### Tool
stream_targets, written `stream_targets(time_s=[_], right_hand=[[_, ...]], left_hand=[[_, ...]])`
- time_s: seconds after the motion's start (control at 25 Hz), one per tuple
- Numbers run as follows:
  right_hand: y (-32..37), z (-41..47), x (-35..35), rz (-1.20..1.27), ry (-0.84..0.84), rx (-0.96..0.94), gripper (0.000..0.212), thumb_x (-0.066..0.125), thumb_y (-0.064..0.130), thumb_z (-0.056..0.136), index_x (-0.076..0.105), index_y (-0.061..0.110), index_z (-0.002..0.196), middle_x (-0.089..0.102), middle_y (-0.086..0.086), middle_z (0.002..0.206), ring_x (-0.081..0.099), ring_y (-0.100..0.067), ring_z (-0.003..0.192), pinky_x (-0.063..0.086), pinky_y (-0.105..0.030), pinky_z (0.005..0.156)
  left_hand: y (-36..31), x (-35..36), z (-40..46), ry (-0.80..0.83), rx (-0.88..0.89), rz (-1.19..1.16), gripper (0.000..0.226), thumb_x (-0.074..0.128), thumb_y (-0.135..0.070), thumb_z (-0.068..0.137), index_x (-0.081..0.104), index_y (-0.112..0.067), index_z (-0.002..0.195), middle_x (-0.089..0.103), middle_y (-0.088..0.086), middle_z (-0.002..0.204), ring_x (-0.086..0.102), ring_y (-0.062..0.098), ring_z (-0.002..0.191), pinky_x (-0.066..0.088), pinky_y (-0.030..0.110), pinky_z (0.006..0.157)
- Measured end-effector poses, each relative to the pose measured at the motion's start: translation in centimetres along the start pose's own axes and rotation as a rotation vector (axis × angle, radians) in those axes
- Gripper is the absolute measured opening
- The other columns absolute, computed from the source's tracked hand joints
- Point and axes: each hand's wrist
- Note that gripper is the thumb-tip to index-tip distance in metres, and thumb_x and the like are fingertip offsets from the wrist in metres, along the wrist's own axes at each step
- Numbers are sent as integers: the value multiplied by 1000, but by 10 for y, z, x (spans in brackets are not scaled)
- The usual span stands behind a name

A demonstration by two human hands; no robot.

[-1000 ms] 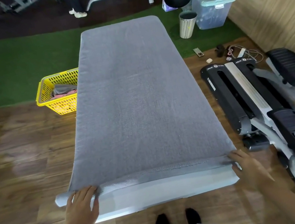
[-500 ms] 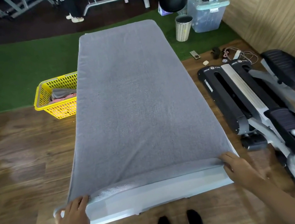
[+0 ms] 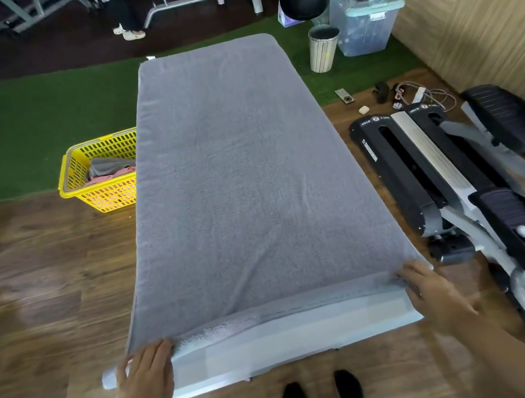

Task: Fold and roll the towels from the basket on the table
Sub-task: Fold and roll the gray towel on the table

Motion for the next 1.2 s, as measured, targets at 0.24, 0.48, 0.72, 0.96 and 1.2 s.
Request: stream_targets(time_s=[0.24,0.48,0.72,0.96,1.2], right_hand=[[4,7,-5,18,11,42,36,64,-11,72,68,6,103,66,-9,105,66,-33,82,55,-39,70],[9,14,-6,-19,164,117,15,48,10,86,63,9,91,61,-3,93,57,-25,86,47,-34,74],[29,10,-6,-122,-10,19,31,65,-9,72,61,2,101,59,-10,102,64,-34,84,51,-35,62],[21,1,-1,-85,112,79,38,53,0,84,56,6,121,53,-7,126,58,-34,105,50,-40,76],[20,-3,-10,-116,21,209,21,50,14,89,61,11,107,60,-2,108,60,-29,81,38,-30,58]], left_hand=[[5,1,4,82,-8,10,36,38,-19,78,61,-18,106,68,0,95,58,20,90,38,44,86],[22,-4,-3,136,56,72,55,27,-9,62,53,-25,108,62,-4,91,51,17,88,41,49,75],[12,-4,2,71,-85,32,31,41,-22,85,68,-12,99,66,8,99,64,31,88,45,47,74],[18,4,-2,124,-70,5,46,37,-25,74,67,-9,105,64,9,103,57,29,94,43,46,86],[21,-5,8,129,18,-66,30,39,-27,81,62,-24,99,64,-7,90,57,15,84,42,45,72]])
Point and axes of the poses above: each hand's wrist, its own z-axis towards the middle knuckle, its own x-axis out of the palm, y = z × x
